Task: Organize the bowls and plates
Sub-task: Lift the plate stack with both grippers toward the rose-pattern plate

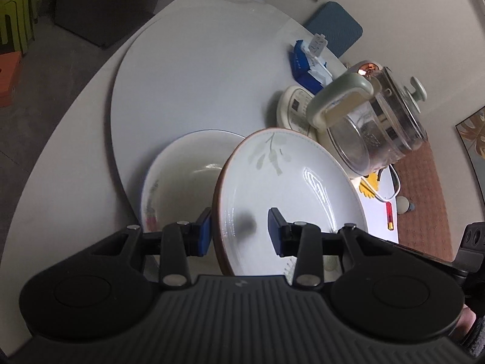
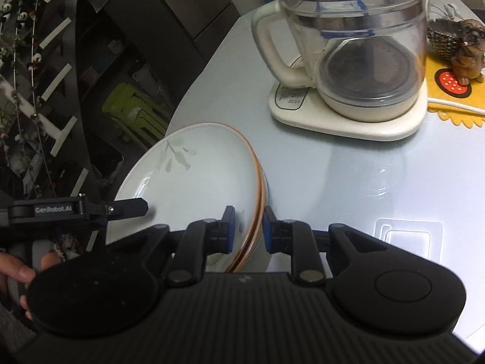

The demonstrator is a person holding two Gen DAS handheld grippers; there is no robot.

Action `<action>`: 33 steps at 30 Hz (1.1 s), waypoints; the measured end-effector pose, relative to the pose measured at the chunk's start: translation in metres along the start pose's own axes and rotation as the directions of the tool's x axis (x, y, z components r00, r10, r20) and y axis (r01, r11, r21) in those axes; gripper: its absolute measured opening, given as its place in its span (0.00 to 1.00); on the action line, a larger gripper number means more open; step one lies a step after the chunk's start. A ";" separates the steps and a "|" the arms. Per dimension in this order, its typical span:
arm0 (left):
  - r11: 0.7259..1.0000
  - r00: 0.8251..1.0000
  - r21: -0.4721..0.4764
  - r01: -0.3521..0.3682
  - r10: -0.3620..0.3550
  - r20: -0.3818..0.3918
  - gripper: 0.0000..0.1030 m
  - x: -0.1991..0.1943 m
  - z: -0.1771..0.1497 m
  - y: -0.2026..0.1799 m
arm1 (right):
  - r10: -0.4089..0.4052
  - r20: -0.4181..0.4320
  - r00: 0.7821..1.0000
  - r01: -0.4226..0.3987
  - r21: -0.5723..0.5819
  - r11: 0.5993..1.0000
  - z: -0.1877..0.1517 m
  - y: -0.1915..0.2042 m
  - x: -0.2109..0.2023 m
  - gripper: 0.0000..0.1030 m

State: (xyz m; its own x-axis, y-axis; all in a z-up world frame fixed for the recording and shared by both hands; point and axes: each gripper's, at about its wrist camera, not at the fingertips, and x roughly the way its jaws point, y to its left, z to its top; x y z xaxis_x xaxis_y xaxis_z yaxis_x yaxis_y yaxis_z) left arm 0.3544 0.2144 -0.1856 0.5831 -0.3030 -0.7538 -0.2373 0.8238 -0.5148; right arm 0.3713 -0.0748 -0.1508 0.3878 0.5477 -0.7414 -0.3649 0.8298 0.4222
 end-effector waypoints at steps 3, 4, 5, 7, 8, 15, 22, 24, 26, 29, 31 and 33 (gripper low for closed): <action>0.999 1.000 -0.025 -0.022 0.022 0.010 0.42 0.005 0.003 0.019 | -0.005 -0.033 0.999 0.003 -0.035 0.999 0.001 0.010 0.021 0.22; 0.999 1.000 -0.038 -0.025 0.025 0.011 0.42 0.007 0.004 0.025 | -0.003 -0.043 0.999 0.001 -0.041 0.999 0.001 0.012 0.028 0.22; 0.999 0.999 -0.044 -0.030 0.030 0.011 0.42 0.008 0.005 0.030 | -0.005 -0.052 0.999 0.002 -0.044 0.999 0.000 0.013 0.034 0.22; 0.998 0.999 -0.047 -0.042 0.042 0.008 0.42 0.013 0.005 0.037 | -0.001 -0.068 0.998 -0.002 -0.041 0.999 0.001 0.014 0.045 0.22; 0.998 0.999 -0.049 -0.044 0.045 0.005 0.42 0.016 0.005 0.040 | 0.001 -0.075 0.997 -0.003 -0.038 0.999 0.001 0.013 0.050 0.22; 0.998 0.998 -0.030 -0.060 0.059 -0.033 0.42 0.034 0.005 0.041 | -0.019 -0.097 0.995 0.013 -0.061 0.998 0.006 0.010 0.062 0.22; 0.996 0.994 -0.019 -0.089 0.087 -0.067 0.42 0.046 0.005 0.040 | -0.025 -0.111 0.994 0.016 -0.081 0.997 0.009 0.007 0.068 0.21; 0.995 0.992 -0.017 -0.094 0.092 -0.082 0.42 0.046 0.008 0.038 | -0.028 -0.112 0.993 0.020 -0.079 0.997 0.009 0.007 0.069 0.21; 0.994 0.990 -0.025 -0.106 0.103 -0.095 0.42 0.047 0.011 0.037 | -0.029 -0.120 0.992 0.021 -0.065 0.998 0.011 0.006 0.071 0.21; 0.993 0.986 -0.044 -0.113 0.107 -0.126 0.42 0.049 0.015 0.037 | -0.031 -0.142 0.989 0.028 -0.025 0.999 0.013 0.004 0.073 0.21; 0.991 0.983 -0.070 -0.117 0.105 -0.148 0.42 0.049 0.017 0.037 | -0.032 -0.153 0.988 0.030 -0.010 0.999 0.014 0.002 0.074 0.21; 0.988 0.980 -0.109 -0.113 0.093 -0.173 0.42 0.050 0.018 0.041 | -0.034 -0.161 0.986 0.035 0.004 0.999 0.014 0.001 0.074 0.21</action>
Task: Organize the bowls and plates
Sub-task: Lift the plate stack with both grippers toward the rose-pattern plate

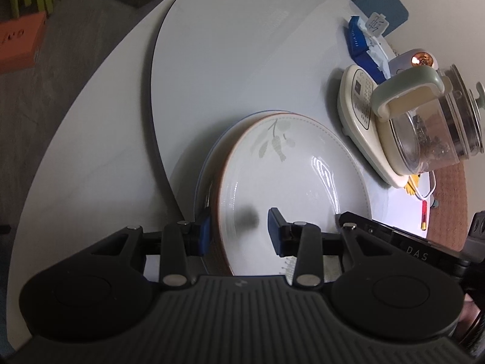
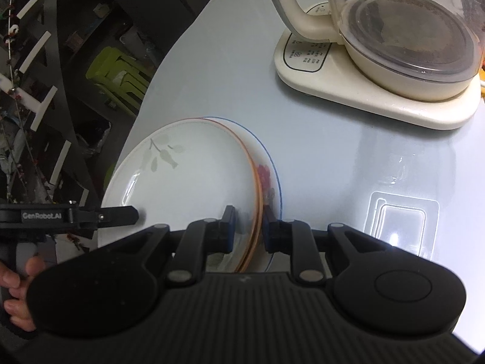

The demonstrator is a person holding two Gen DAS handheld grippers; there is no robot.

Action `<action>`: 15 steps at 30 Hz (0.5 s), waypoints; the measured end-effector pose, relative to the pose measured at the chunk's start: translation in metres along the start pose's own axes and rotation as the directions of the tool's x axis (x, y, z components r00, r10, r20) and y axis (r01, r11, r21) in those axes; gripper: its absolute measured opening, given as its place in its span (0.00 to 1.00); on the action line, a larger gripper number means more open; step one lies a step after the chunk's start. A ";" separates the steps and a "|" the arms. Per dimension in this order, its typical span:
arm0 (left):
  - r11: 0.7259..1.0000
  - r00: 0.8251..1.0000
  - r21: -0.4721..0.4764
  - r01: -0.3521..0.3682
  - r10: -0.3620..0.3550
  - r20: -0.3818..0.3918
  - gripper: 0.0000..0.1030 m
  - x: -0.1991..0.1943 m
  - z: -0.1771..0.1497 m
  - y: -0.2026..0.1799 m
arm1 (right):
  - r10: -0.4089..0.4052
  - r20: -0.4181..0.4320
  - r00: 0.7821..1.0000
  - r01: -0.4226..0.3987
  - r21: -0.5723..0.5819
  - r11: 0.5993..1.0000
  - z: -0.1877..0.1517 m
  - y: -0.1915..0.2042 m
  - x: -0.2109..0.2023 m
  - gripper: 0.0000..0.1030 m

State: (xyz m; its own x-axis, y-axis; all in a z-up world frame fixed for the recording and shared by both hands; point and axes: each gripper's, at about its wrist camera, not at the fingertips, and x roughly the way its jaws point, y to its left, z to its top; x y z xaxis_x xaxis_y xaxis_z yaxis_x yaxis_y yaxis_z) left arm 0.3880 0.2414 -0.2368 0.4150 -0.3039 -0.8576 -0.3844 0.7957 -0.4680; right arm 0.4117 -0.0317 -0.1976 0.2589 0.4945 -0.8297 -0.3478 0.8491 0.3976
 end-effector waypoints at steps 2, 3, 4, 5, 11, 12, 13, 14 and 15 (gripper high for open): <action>0.999 1.000 -0.039 0.013 -0.014 -0.016 0.42 -0.001 0.000 0.004 | -0.004 -0.012 1.000 0.005 0.016 1.000 0.001 -0.001 0.000 0.21; 0.998 1.000 -0.056 0.019 -0.020 -0.019 0.42 -0.001 -0.001 0.006 | -0.007 -0.018 1.000 0.007 0.024 1.000 0.002 -0.001 0.000 0.21; 0.997 0.999 -0.074 0.025 -0.026 -0.021 0.42 -0.001 -0.001 0.008 | -0.009 -0.021 1.000 0.009 0.031 0.999 0.002 -0.001 -0.001 0.21; 0.995 0.999 -0.096 0.030 -0.032 -0.025 0.42 -0.002 -0.001 0.010 | -0.010 -0.022 1.000 0.011 0.040 0.999 0.001 -0.001 -0.002 0.21; 0.984 0.998 -0.174 0.043 -0.050 -0.037 0.42 -0.006 -0.001 0.016 | -0.018 -0.021 1.000 0.020 0.074 0.997 0.002 -0.003 -0.007 0.21; 0.984 0.998 -0.175 0.039 -0.046 -0.039 0.42 -0.006 -0.001 0.015 | -0.021 -0.021 1.000 0.022 0.068 0.997 0.003 -0.003 -0.006 0.21; 0.983 0.998 -0.178 0.035 -0.042 -0.041 0.42 -0.006 -0.001 0.015 | -0.022 -0.021 1.000 0.023 0.067 0.998 0.003 -0.003 -0.006 0.21; 0.983 0.998 -0.183 0.030 -0.039 -0.043 0.42 -0.006 0.000 0.014 | -0.022 -0.023 0.999 0.024 0.068 0.997 0.003 -0.003 -0.006 0.20; 0.982 0.998 -0.189 0.026 -0.035 -0.045 0.42 -0.006 0.001 0.013 | -0.023 -0.025 0.999 0.025 0.072 0.997 0.003 -0.003 -0.006 0.20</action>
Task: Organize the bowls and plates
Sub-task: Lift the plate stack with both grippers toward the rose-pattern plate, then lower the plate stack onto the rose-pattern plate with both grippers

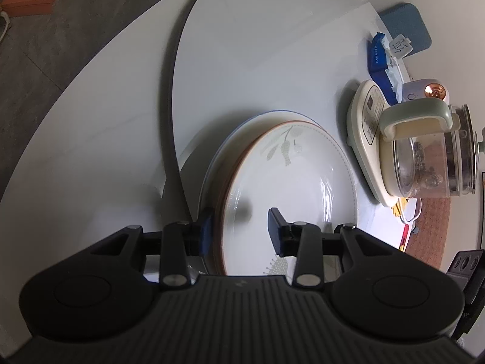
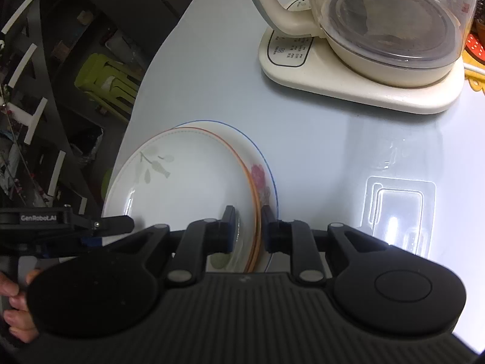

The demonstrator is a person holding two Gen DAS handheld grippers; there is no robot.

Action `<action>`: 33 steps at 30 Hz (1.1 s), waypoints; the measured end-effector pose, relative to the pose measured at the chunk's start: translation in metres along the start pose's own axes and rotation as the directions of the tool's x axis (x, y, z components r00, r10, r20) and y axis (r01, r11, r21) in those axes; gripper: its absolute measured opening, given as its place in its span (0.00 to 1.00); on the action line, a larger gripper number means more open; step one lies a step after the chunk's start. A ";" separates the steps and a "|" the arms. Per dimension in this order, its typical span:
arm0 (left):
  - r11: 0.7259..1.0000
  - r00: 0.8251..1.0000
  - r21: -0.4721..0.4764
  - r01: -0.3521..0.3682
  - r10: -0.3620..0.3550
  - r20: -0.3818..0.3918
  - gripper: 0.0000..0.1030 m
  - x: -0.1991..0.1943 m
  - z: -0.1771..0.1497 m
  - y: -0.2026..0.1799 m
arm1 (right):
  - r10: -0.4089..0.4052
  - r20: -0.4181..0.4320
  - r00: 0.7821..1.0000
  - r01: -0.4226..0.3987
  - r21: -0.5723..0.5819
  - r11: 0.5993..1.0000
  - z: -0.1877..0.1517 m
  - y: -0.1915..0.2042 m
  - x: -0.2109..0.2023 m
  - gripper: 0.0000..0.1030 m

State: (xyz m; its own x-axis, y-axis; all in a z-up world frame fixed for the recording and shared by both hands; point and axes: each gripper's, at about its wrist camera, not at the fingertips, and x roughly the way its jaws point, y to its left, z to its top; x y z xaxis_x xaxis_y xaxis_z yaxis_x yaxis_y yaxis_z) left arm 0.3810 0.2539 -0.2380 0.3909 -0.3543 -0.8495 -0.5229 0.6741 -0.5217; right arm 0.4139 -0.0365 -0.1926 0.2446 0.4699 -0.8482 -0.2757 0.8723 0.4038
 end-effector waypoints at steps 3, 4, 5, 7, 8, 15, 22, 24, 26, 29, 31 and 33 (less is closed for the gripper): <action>1.000 1.000 -0.008 -0.019 0.019 0.000 0.42 0.002 0.002 -0.004 | -0.015 0.004 1.000 0.015 0.003 1.000 0.002 0.002 -0.004 0.21; 1.000 1.000 -0.006 -0.028 0.028 0.000 0.42 0.002 0.003 -0.006 | -0.020 0.008 1.000 0.020 0.002 1.000 0.003 0.003 -0.007 0.21; 0.999 0.999 -0.004 -0.034 0.035 0.002 0.42 0.003 0.003 -0.007 | -0.025 0.019 1.000 0.025 -0.001 1.000 0.004 0.003 -0.009 0.21; 0.999 0.999 -0.013 -0.045 0.045 0.003 0.42 0.004 0.005 -0.010 | -0.018 0.040 0.999 0.019 -0.010 1.000 0.006 0.003 -0.013 0.20; 0.999 0.999 -0.013 -0.051 0.051 0.003 0.42 0.004 0.006 -0.011 | -0.016 0.042 0.999 0.016 -0.009 1.000 0.007 0.003 -0.014 0.21; 0.997 0.997 -0.003 -0.078 0.078 0.008 0.42 -0.003 0.006 -0.020 | -0.045 0.053 0.998 0.047 -0.030 0.998 0.007 0.003 -0.012 0.20; 0.996 0.997 0.043 -0.075 0.074 0.031 0.42 -0.019 0.002 -0.027 | -0.064 0.075 0.995 0.069 -0.064 0.996 0.003 0.007 -0.011 0.21; 0.994 0.996 0.072 -0.076 0.073 0.052 0.42 -0.024 -0.001 -0.030 | -0.071 0.094 0.993 0.077 -0.068 0.995 0.003 0.008 -0.014 0.22; 0.992 0.995 0.104 -0.078 0.071 0.072 0.43 -0.030 -0.005 -0.034 | -0.068 0.111 0.991 0.074 -0.056 0.996 0.003 0.007 -0.017 0.23; 0.985 0.992 0.149 -0.085 0.070 0.102 0.51 -0.036 -0.011 -0.038 | -0.053 0.108 0.993 0.055 -0.019 0.998 0.005 -0.001 -0.018 0.44; 0.980 0.988 0.171 -0.103 0.081 0.128 0.55 -0.037 -0.014 -0.038 | -0.046 0.102 0.994 0.047 -0.003 0.999 0.004 -0.004 -0.017 0.46; 0.975 0.985 0.187 -0.118 0.091 0.145 0.56 -0.036 -0.016 -0.036 | -0.053 0.094 0.994 0.053 0.000 0.999 0.001 -0.005 -0.014 0.46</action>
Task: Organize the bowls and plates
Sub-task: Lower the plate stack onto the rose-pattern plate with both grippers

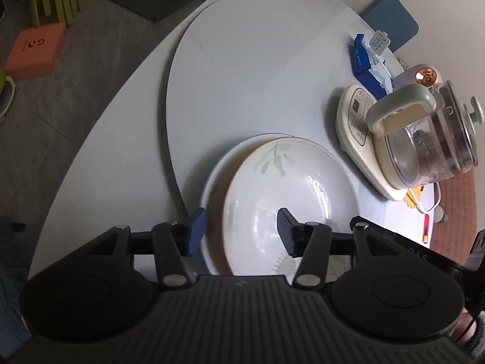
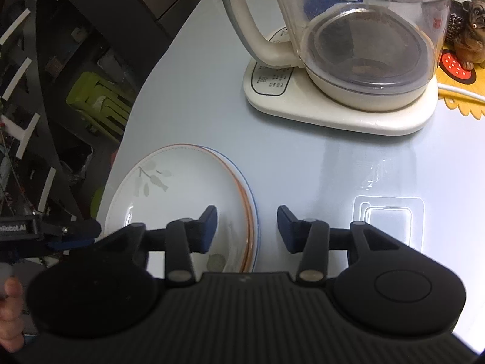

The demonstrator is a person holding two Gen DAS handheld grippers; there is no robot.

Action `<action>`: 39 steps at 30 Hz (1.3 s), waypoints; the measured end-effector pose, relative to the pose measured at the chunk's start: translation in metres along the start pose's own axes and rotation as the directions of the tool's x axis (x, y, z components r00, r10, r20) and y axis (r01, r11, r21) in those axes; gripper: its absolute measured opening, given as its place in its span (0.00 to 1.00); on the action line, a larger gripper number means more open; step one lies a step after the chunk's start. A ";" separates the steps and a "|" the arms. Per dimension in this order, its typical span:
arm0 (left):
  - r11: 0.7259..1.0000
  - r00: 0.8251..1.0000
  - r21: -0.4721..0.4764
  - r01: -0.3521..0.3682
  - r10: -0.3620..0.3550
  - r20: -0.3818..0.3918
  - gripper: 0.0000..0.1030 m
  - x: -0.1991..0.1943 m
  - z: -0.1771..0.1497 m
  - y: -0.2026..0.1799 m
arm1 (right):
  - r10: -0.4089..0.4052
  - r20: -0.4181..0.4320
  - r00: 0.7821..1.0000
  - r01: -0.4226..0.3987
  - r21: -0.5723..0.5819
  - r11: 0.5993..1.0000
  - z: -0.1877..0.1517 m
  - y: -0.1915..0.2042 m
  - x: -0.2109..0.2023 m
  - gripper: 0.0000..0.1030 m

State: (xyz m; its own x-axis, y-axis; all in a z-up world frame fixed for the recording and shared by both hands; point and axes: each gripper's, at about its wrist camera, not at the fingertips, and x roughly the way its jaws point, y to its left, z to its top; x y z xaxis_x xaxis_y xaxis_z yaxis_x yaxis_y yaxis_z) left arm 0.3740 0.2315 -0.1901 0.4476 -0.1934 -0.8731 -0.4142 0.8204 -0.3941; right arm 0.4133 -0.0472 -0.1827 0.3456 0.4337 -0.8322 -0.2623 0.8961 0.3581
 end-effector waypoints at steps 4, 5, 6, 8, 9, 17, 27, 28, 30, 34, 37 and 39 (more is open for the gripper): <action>0.999 1.000 0.043 -0.012 0.011 0.023 0.56 0.012 -0.004 0.004 | 0.004 -0.019 1.000 -0.004 0.018 1.000 -0.006 -0.002 0.010 0.45; 0.999 1.000 0.044 -0.007 0.006 0.023 0.55 0.016 -0.004 0.004 | 0.011 -0.023 1.000 -0.010 0.027 1.000 -0.007 -0.002 0.012 0.45; 0.999 1.000 0.045 -0.003 0.001 0.026 0.55 0.019 -0.004 0.005 | 0.016 -0.026 1.000 -0.016 0.033 0.999 -0.008 -0.001 0.013 0.45; 0.998 1.000 0.054 -0.013 0.011 0.027 0.55 0.025 -0.006 0.005 | 0.019 -0.033 0.999 -0.017 0.039 0.999 -0.009 -0.001 0.018 0.45; 0.998 1.000 0.055 -0.013 0.012 0.022 0.54 0.029 -0.006 0.005 | 0.018 -0.033 0.999 -0.016 0.038 0.999 -0.009 0.000 0.019 0.44; 0.999 1.000 0.050 -0.008 0.007 0.018 0.47 0.036 -0.008 0.011 | 0.042 -0.041 0.998 -0.039 0.066 0.997 -0.007 -0.002 0.029 0.32; 0.996 1.000 0.084 -0.001 0.001 -0.007 0.47 0.042 -0.008 -0.005 | 0.064 -0.058 0.996 -0.061 0.063 0.996 -0.007 -0.017 0.020 0.30; 0.996 1.000 0.089 0.003 -0.002 -0.011 0.47 0.043 -0.009 -0.008 | 0.063 -0.057 0.996 -0.059 0.068 0.996 -0.008 -0.020 0.019 0.30; 0.995 1.000 0.102 0.009 -0.008 -0.019 0.47 0.046 -0.011 -0.015 | 0.057 -0.054 0.997 -0.053 0.078 0.996 -0.010 -0.026 0.014 0.30; 0.992 0.999 0.124 0.021 -0.018 -0.031 0.47 0.053 -0.017 -0.032 | 0.041 -0.046 0.998 -0.037 0.097 0.995 -0.014 -0.037 0.005 0.30; 0.990 0.999 0.137 0.030 -0.025 -0.043 0.47 0.058 -0.021 -0.042 | 0.033 -0.040 0.999 -0.029 0.111 0.993 -0.018 -0.049 -0.003 0.30; 0.988 0.998 0.149 0.033 -0.026 -0.049 0.47 0.060 -0.025 -0.049 | 0.026 -0.034 0.999 -0.022 0.117 0.993 -0.020 -0.056 -0.007 0.30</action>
State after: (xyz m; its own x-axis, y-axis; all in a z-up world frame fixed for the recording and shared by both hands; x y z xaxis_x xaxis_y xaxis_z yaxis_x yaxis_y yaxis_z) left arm 0.4016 0.1663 -0.2303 0.4188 -0.2412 -0.8755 -0.2763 0.8846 -0.3758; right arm 0.4076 -0.1021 -0.2052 0.3074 0.4533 -0.8366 -0.1624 0.8913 0.4233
